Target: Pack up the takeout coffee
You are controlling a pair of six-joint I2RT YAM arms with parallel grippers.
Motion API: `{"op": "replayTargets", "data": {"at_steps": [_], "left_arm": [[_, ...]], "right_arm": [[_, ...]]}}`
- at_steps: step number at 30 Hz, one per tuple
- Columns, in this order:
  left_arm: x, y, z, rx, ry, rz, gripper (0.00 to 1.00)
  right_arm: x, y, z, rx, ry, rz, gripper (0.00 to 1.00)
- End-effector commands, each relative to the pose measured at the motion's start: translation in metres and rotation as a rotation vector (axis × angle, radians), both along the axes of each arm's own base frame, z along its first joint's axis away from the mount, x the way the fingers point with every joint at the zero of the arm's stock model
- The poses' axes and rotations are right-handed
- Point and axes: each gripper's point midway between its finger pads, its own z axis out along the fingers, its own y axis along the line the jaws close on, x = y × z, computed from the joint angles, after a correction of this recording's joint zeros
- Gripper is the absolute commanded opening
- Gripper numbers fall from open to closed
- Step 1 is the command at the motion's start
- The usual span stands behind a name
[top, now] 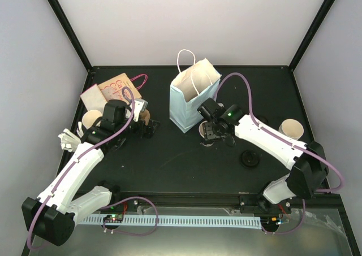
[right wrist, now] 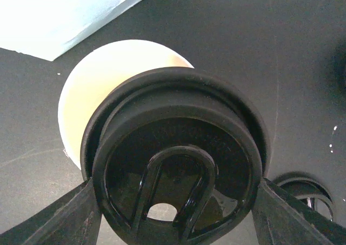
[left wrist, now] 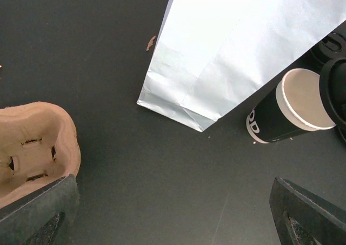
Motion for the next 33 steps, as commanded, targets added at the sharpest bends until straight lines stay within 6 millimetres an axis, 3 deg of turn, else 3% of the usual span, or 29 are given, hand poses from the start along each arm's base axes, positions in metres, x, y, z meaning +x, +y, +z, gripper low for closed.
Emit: {"op": "replayTargets", "data": {"at_steps": [1, 9, 33], "left_arm": [[0.001, -0.005, 0.008, -0.010, -0.034, -0.029, 0.99], [0.002, -0.006, 0.006, -0.011, -0.026, -0.034, 0.99], [0.001, -0.006, 0.005, -0.008, -0.025, -0.033, 0.99]], "right_arm": [[0.016, 0.011, 0.010, 0.054, -0.036, 0.029, 0.72], [0.025, 0.020, 0.004, 0.060, -0.018, 0.055, 0.71], [0.024, 0.024, -0.012, 0.048, 0.025, 0.062, 0.70]]}}
